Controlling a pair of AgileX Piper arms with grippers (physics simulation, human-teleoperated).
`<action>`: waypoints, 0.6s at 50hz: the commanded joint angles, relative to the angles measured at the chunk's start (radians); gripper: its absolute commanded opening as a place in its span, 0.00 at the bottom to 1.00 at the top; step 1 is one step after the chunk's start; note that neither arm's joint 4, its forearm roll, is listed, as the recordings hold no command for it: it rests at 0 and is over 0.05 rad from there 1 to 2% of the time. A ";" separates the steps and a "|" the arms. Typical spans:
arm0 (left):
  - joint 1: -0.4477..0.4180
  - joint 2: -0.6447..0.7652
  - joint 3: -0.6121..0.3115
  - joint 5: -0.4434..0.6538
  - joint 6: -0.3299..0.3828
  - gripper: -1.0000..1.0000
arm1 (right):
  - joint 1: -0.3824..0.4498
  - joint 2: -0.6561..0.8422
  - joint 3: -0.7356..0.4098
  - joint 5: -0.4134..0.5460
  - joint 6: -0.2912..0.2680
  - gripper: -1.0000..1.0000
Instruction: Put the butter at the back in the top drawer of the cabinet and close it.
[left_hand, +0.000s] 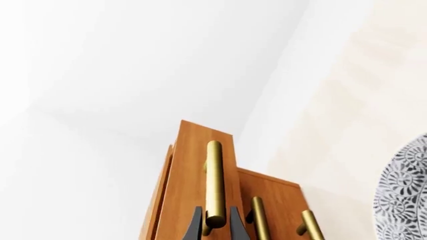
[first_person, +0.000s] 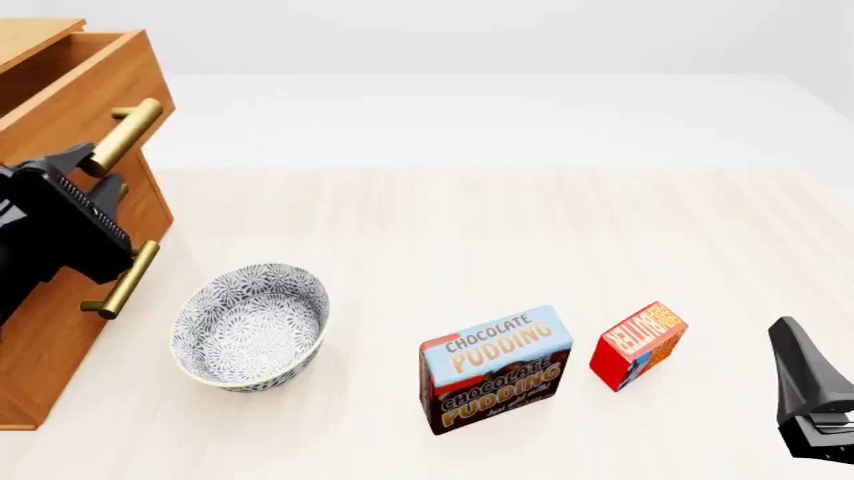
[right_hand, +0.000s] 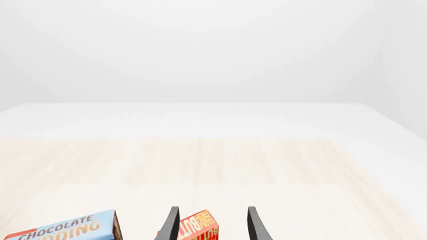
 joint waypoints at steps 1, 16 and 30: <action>-0.061 -0.030 -0.006 0.022 0.003 0.00 | 0.000 0.000 0.000 0.000 0.000 1.00; -0.049 -0.191 0.006 0.143 -0.018 1.00 | 0.000 0.000 0.000 0.000 0.000 1.00; -0.082 -0.212 -0.069 0.206 -0.069 1.00 | 0.000 0.000 0.000 0.000 0.000 1.00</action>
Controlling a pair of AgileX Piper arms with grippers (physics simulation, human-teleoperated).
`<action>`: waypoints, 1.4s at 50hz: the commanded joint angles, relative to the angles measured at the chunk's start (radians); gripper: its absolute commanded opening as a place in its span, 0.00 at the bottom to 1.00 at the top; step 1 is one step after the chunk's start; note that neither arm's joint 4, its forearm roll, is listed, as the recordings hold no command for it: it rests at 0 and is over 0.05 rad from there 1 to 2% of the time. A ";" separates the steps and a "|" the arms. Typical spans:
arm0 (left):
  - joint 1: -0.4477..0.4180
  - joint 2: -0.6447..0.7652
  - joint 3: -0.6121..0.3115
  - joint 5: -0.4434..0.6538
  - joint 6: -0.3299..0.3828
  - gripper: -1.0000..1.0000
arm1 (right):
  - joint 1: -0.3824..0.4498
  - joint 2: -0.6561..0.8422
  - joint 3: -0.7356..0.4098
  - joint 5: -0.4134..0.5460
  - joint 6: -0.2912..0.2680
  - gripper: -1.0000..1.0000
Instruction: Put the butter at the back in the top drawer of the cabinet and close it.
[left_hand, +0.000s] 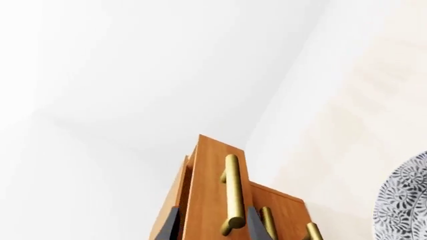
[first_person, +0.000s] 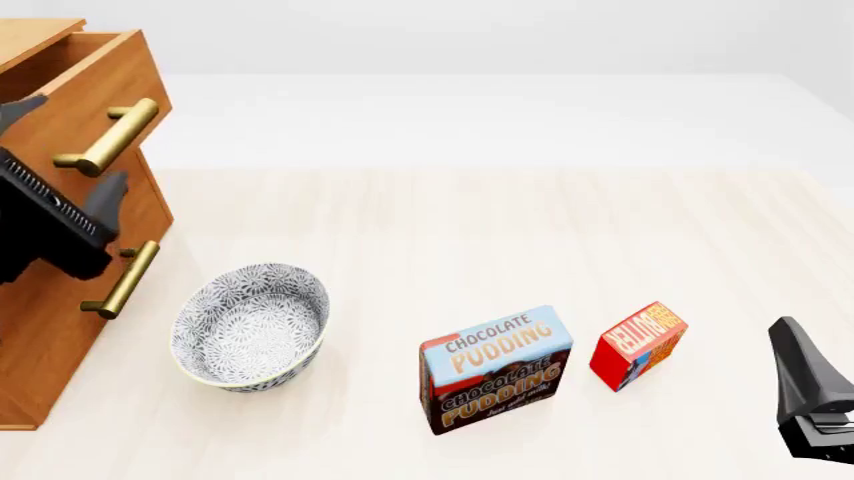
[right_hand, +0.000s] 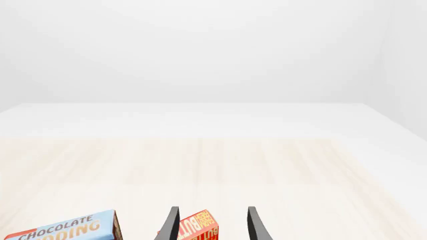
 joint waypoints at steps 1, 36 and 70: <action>-0.020 -0.026 -0.063 0.068 -0.046 1.00 | 0.000 0.000 0.000 0.000 0.000 1.00; 0.040 -0.138 -0.516 0.642 -0.419 1.00 | 0.000 0.000 0.000 0.000 0.000 1.00; 0.066 -0.041 -0.786 0.925 -0.704 1.00 | 0.000 0.000 0.000 0.000 0.000 1.00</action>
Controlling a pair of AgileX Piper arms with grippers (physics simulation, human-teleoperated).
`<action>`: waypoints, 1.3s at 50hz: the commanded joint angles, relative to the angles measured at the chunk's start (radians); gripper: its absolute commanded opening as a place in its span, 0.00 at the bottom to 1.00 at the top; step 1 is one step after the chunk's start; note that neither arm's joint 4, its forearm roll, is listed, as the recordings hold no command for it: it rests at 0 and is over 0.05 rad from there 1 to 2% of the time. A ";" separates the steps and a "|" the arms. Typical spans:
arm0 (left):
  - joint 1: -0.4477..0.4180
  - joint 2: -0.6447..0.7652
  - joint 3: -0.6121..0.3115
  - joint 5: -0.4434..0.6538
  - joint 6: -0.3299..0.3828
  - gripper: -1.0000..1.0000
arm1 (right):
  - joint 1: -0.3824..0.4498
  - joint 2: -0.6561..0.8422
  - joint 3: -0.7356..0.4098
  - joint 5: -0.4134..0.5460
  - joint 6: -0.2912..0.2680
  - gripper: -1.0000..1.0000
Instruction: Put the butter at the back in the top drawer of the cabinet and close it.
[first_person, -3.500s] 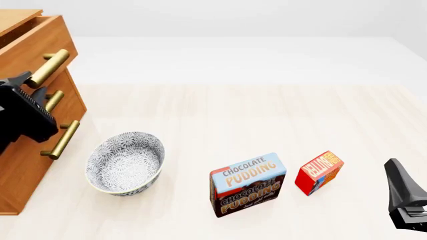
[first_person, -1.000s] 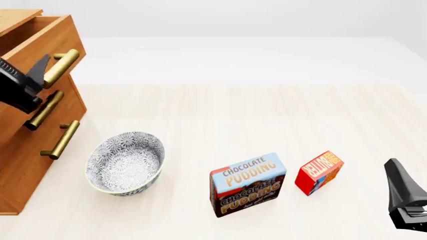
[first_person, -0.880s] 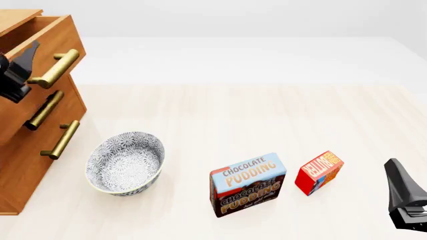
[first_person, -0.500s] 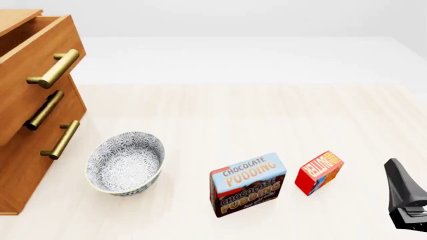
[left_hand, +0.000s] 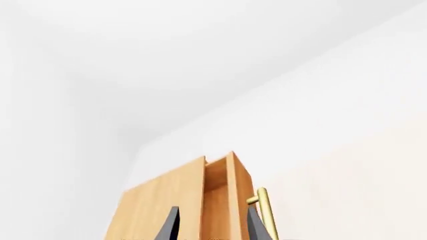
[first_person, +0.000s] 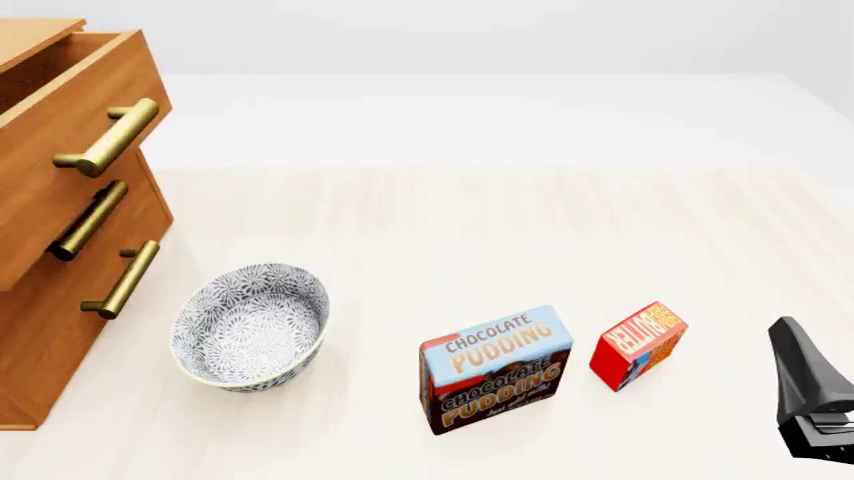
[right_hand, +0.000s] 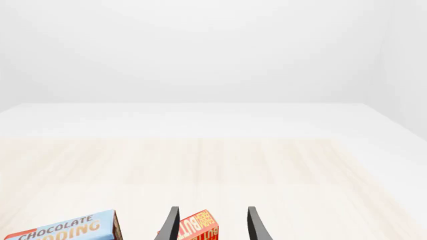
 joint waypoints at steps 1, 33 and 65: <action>0.002 0.040 -0.087 0.089 -0.091 1.00 | 0.000 0.000 0.000 0.000 0.000 1.00; 0.004 0.117 -0.208 0.207 -0.215 1.00 | 0.000 0.000 0.000 0.000 0.000 1.00; 0.002 0.172 -0.250 0.256 -0.304 1.00 | 0.000 0.000 0.000 0.000 0.000 1.00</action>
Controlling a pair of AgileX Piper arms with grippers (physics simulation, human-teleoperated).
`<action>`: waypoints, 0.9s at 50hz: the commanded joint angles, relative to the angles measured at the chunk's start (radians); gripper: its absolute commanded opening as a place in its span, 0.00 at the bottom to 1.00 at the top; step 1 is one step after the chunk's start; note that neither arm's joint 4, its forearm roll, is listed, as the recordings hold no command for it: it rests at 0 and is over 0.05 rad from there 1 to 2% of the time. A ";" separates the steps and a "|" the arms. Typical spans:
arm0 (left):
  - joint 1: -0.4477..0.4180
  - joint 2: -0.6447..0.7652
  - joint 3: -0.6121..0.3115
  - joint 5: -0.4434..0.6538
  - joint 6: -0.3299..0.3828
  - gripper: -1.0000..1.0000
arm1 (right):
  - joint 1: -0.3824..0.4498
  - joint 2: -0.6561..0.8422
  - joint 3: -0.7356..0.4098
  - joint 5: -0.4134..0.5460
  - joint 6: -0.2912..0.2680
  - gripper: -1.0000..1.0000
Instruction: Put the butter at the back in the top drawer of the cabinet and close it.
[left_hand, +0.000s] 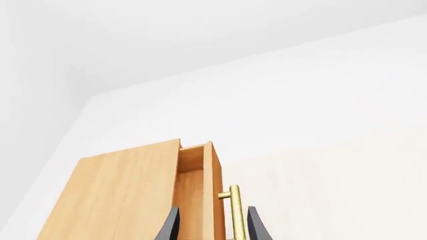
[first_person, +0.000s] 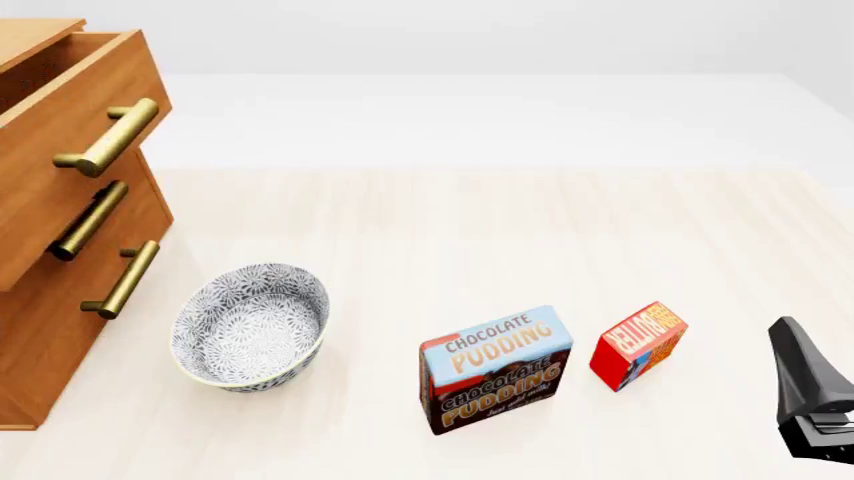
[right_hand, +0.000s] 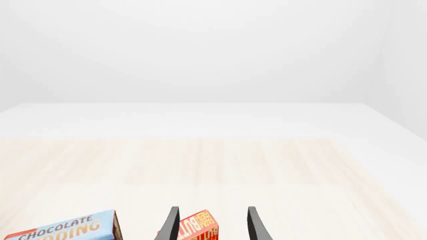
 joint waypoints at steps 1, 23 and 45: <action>0.002 0.015 -0.010 0.014 -0.027 1.00 | 0.000 0.000 0.000 0.000 0.000 1.00; 0.020 0.034 -0.005 0.019 -0.059 1.00 | 0.000 0.000 0.000 0.000 0.000 1.00; 0.033 0.060 0.010 0.022 -0.083 1.00 | 0.000 0.000 0.000 0.000 0.000 1.00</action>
